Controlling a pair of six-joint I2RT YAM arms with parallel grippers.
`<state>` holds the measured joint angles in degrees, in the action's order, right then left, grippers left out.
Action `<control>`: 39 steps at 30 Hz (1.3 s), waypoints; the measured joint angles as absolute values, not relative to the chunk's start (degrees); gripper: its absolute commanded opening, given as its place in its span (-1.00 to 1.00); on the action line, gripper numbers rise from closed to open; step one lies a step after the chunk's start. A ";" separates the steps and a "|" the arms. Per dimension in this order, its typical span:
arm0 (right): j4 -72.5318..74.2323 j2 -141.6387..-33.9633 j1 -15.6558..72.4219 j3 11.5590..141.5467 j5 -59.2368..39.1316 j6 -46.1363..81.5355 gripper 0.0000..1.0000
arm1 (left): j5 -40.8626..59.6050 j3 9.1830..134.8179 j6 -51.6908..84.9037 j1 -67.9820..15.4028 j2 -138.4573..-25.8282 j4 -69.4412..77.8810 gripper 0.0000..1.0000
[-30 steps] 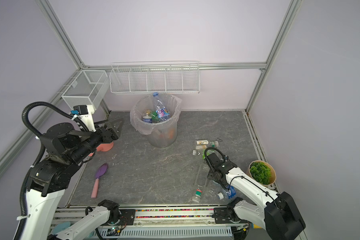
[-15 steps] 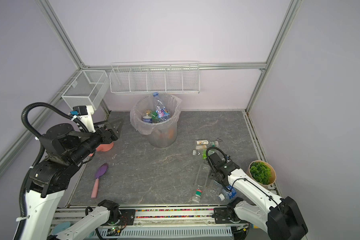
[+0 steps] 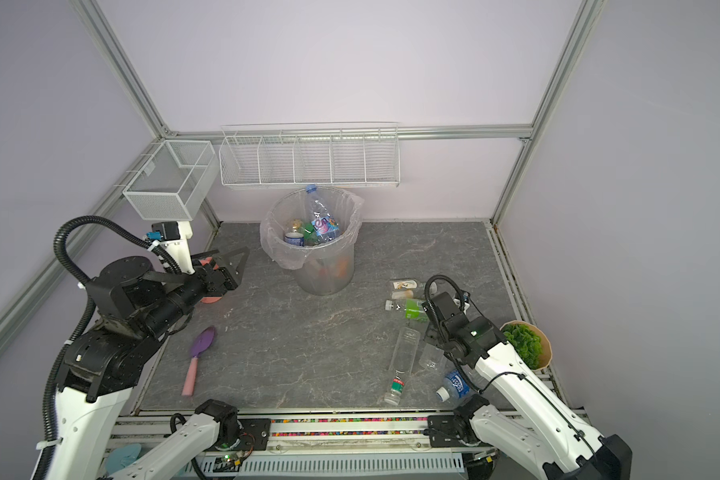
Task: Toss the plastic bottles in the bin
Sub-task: 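Lift the blue-label bottle with the right gripper up toward the bin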
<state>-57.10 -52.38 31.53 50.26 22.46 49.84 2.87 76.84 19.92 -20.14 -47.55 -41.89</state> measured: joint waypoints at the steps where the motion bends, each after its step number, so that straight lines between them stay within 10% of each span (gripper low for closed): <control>1: -57.30 -52.23 31.53 51.79 22.72 49.15 -0.04 | 2.94 75.96 20.12 -20.14 -47.27 -41.89 0.64; 39: -34.35 -88.27 35.07 119.11 11.09 27.14 -0.19 | 3.73 44.01 35.05 -28.95 -29.17 -43.75 0.51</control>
<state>-34.35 -88.27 35.07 119.11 11.09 27.14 3.73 44.01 35.05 -28.95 -29.17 -43.75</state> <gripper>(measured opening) 0.520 0.755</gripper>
